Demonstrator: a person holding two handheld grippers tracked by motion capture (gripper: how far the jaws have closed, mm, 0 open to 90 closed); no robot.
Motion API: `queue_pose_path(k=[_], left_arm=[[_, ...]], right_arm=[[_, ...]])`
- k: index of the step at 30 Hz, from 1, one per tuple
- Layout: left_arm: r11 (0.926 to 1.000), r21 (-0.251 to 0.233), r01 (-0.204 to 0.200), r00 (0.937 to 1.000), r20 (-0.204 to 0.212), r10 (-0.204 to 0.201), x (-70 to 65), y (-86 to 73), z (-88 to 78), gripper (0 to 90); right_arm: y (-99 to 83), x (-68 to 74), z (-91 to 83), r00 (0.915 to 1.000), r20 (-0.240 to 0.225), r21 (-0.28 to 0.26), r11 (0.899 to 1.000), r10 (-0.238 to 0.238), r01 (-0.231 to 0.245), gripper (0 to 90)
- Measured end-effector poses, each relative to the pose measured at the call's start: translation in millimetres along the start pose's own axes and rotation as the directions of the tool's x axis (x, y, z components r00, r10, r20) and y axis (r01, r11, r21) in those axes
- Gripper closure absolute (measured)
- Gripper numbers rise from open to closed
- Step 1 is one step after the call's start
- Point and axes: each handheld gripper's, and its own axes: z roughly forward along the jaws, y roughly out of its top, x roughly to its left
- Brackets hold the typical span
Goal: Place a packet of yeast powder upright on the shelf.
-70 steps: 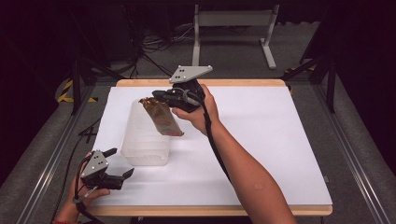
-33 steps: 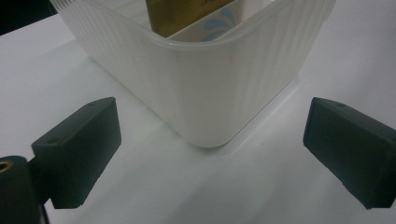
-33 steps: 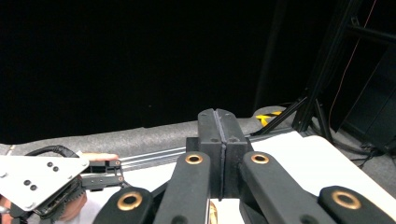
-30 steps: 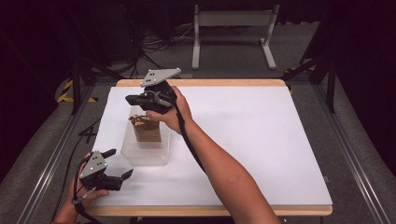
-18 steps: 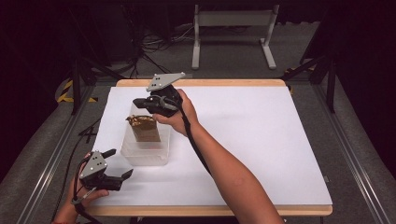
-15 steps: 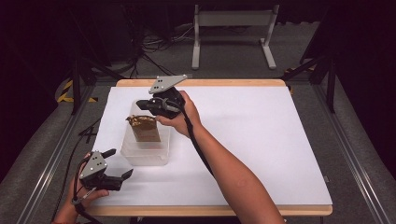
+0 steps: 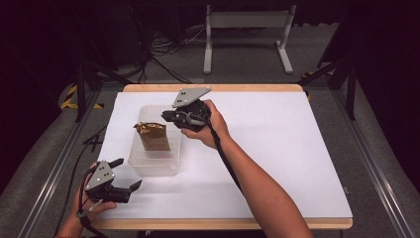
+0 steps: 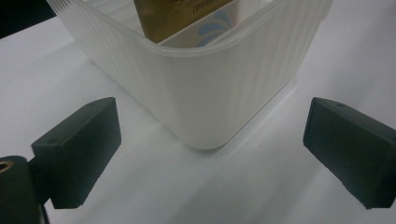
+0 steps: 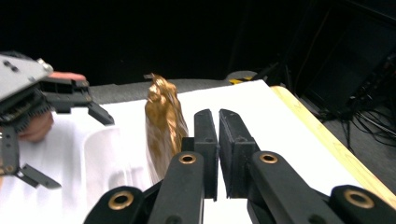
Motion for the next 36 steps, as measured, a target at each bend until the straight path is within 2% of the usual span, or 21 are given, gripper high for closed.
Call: queue_pose_path(k=[13, 22, 30, 36], left_arm=[[1.0000, 0.004, -0.001, 1.0000, 0.003, 0.001, 0.0, 0.5, 1.8, 5.2], [1.0000, 0.008, -0.001, 1.0000, 0.004, 0.001, -0.4, 0.8, 3.0, 5.2], [0.9999, 0.010, 0.000, 1.0000, 0.003, 0.000, 0.1, 0.7, 2.9, 5.2], [0.9999, 0.013, -0.003, 1.0000, 0.005, 0.003, -0.1, 1.2, 3.8, 5.2]], right_arm=[[-17.6, -5.2, -26.9, 0.9984, 0.054, 0.060, 0.998, -0.019, 0.016, 80.5], [-27.6, -5.7, -35.8, 0.9967, 0.073, 0.097, 0.995, -0.037, 0.029, 75.4], [-39.3, -5.9, -42.8, 0.9941, 0.097, 0.149, 0.988, -0.048, 0.033, 70.9], [-48.0, -5.4, -54.4, 0.9899, 0.120, 0.185, 0.981, -0.076, 0.053, 67.1]])
